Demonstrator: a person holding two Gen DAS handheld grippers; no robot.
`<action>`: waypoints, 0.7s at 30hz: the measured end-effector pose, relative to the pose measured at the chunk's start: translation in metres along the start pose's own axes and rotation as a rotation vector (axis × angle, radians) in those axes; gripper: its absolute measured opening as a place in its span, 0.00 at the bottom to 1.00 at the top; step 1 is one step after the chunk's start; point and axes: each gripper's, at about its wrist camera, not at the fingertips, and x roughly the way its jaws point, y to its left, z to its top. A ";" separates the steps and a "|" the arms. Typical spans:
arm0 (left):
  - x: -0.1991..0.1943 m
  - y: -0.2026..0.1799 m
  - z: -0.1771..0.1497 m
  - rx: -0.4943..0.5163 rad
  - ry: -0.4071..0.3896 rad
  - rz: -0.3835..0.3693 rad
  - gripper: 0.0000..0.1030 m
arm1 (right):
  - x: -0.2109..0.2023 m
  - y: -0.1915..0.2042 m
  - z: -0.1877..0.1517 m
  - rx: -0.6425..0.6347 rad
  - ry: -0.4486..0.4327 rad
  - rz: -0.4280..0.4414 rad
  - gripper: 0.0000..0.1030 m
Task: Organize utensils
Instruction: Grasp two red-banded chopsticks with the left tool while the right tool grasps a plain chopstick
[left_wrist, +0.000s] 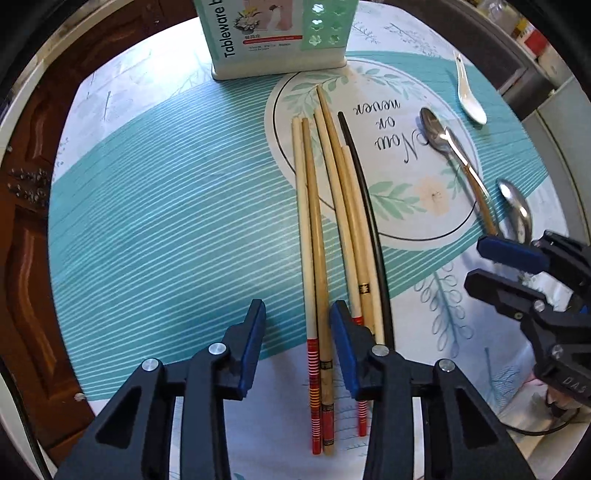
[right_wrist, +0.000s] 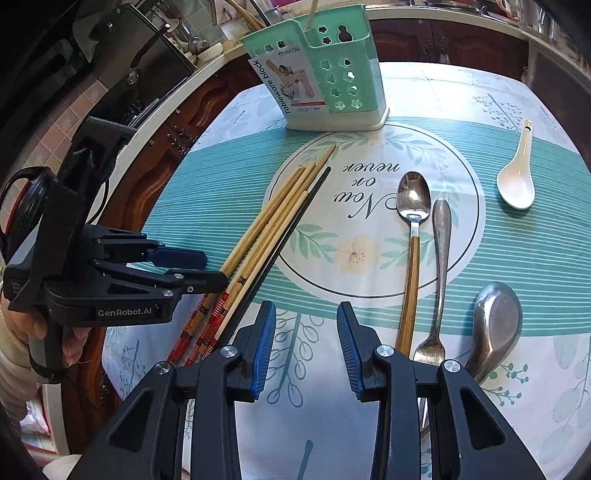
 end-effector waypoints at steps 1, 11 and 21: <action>0.001 -0.001 0.000 0.010 0.004 0.012 0.35 | 0.001 0.000 0.000 0.001 0.004 0.002 0.34; 0.011 -0.005 0.019 -0.006 0.089 0.019 0.47 | 0.009 -0.002 0.001 0.007 0.018 0.013 0.34; 0.017 0.006 0.048 -0.048 0.136 -0.041 0.09 | 0.018 -0.002 0.000 0.010 0.038 0.025 0.34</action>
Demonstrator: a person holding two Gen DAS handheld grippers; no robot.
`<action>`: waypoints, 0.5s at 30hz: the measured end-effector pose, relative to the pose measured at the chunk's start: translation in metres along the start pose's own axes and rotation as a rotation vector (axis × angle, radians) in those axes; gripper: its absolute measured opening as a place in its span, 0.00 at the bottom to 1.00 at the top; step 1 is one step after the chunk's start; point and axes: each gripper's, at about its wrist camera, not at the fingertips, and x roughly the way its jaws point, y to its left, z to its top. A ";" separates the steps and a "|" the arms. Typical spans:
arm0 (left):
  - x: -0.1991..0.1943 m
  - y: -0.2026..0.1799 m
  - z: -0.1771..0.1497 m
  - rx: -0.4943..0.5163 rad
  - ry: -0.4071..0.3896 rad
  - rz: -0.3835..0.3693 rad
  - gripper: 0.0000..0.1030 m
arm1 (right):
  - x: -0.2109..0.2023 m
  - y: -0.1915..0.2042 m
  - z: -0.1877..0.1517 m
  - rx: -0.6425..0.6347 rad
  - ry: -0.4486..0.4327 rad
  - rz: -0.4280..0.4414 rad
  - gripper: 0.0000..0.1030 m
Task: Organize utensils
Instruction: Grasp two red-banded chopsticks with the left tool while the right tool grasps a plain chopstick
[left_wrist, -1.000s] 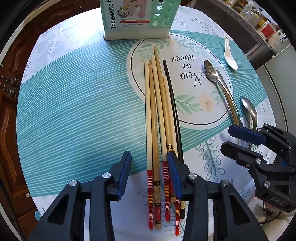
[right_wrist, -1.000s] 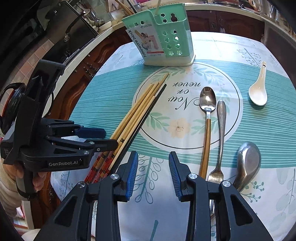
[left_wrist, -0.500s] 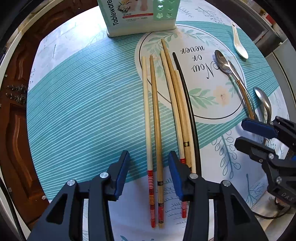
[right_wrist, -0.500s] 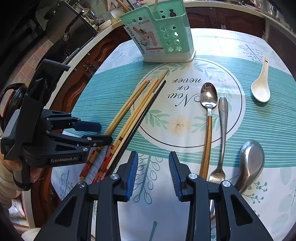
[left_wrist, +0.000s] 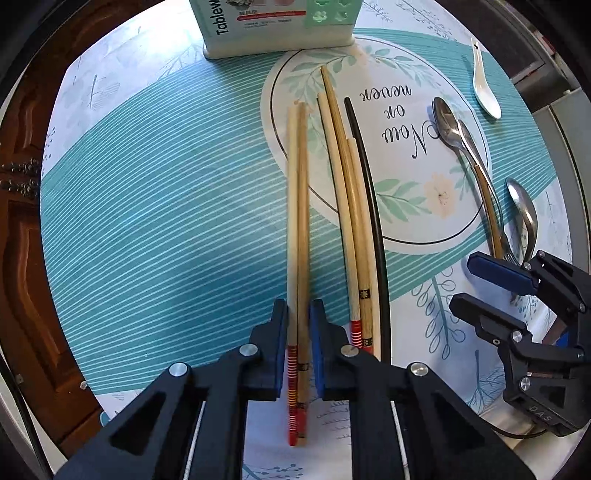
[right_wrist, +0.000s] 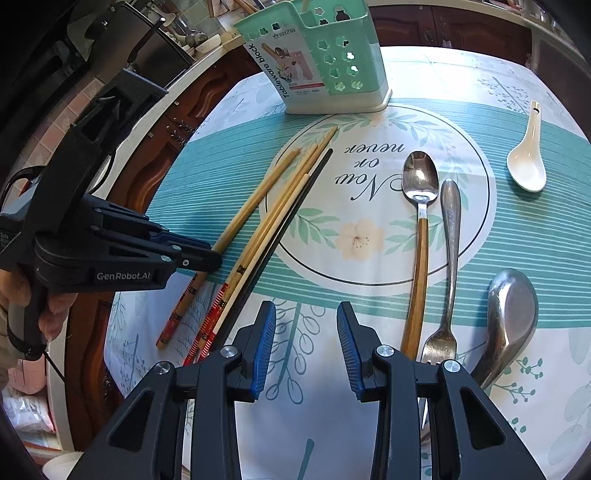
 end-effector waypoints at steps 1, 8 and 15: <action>0.000 0.004 -0.001 -0.017 -0.006 -0.018 0.09 | 0.000 0.000 0.000 -0.004 0.000 -0.001 0.34; -0.005 0.023 -0.018 -0.082 -0.062 -0.099 0.09 | 0.004 0.010 0.005 -0.036 0.009 0.008 0.34; -0.031 0.004 -0.045 -0.005 -0.187 -0.084 0.09 | 0.014 0.017 0.015 -0.014 0.054 0.062 0.34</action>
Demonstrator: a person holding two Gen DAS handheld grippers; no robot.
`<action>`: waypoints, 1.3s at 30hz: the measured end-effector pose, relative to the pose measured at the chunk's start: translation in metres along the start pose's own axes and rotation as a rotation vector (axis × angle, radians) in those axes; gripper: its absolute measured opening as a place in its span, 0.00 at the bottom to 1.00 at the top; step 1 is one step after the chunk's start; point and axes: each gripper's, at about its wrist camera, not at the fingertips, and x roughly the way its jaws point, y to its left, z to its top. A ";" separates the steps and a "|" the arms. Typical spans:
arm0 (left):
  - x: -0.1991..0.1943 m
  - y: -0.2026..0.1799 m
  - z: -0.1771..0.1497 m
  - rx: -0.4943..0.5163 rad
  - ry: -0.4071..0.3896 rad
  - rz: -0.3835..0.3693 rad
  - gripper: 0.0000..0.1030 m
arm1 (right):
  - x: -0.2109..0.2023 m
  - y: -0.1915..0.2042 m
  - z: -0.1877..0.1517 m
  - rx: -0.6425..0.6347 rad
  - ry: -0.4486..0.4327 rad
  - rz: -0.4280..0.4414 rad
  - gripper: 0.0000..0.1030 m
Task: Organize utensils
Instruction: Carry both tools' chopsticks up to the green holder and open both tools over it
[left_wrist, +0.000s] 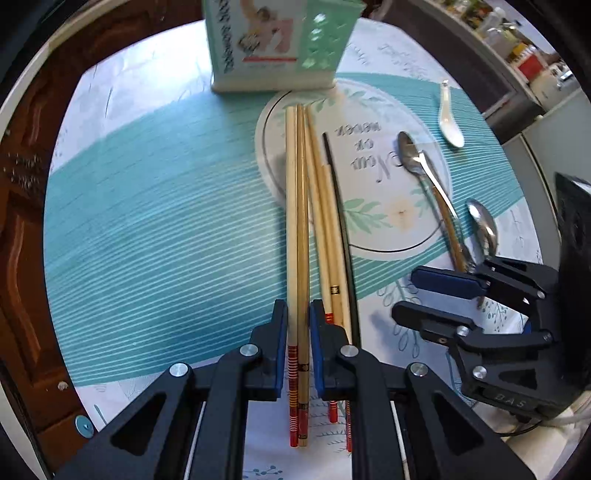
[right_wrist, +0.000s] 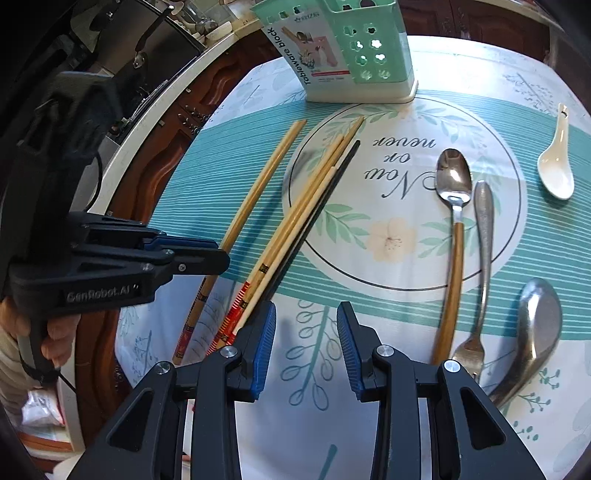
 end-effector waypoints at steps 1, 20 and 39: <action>-0.006 -0.005 0.001 0.013 -0.018 -0.002 0.09 | 0.000 0.001 0.001 -0.005 0.000 0.009 0.34; -0.076 -0.064 -0.006 0.192 -0.327 0.039 0.09 | -0.057 -0.003 0.078 0.146 -0.217 0.316 0.34; -0.187 -0.061 0.085 0.282 -0.652 0.165 0.09 | -0.194 0.041 0.220 -0.035 -0.506 0.261 0.06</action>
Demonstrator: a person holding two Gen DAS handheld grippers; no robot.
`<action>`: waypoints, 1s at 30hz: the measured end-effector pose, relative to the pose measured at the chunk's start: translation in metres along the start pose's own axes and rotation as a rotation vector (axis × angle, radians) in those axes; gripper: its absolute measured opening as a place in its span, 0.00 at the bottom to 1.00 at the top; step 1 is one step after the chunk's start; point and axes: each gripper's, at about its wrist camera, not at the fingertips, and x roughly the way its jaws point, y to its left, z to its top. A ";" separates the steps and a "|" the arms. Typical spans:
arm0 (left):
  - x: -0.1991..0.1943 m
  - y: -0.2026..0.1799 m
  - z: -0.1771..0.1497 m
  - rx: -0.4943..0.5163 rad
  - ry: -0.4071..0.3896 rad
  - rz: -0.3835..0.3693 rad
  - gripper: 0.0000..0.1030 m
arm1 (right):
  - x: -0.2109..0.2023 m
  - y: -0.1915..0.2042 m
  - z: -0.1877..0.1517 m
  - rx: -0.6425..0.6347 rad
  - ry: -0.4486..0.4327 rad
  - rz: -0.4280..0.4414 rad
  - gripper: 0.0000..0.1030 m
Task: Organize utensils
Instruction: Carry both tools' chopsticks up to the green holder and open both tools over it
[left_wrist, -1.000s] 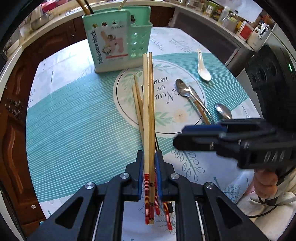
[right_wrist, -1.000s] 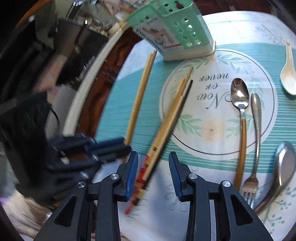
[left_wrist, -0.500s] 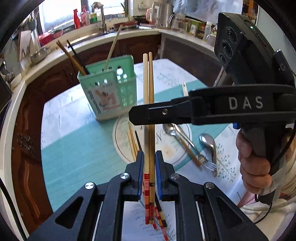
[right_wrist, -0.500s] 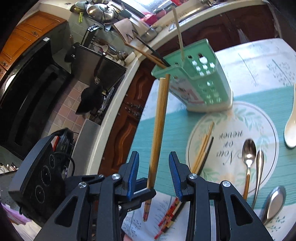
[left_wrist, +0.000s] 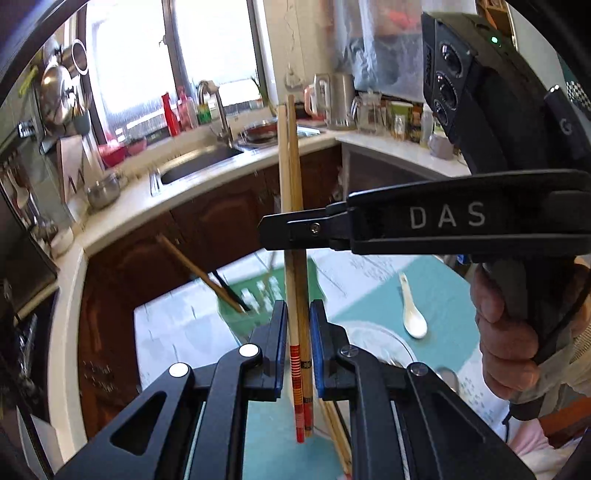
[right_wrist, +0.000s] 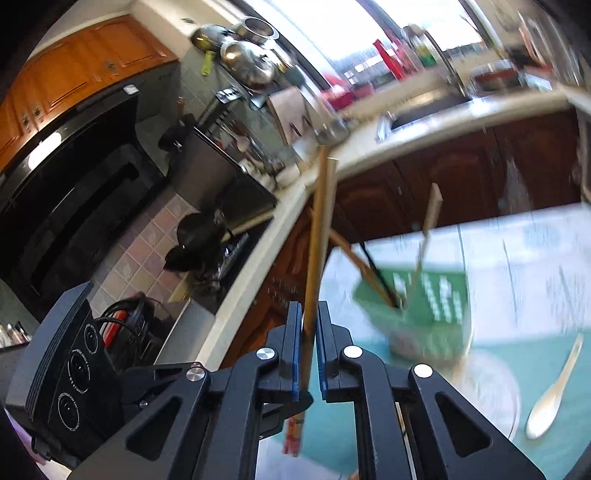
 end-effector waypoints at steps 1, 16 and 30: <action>0.001 0.006 0.008 0.007 -0.030 0.013 0.09 | -0.002 0.006 0.013 -0.022 -0.020 -0.001 0.06; 0.087 0.076 0.021 -0.158 -0.036 -0.042 0.10 | 0.063 0.025 0.102 -0.271 -0.118 -0.235 0.06; 0.099 0.079 -0.011 -0.224 0.009 -0.075 0.47 | 0.158 -0.004 0.069 -0.257 0.087 -0.291 0.06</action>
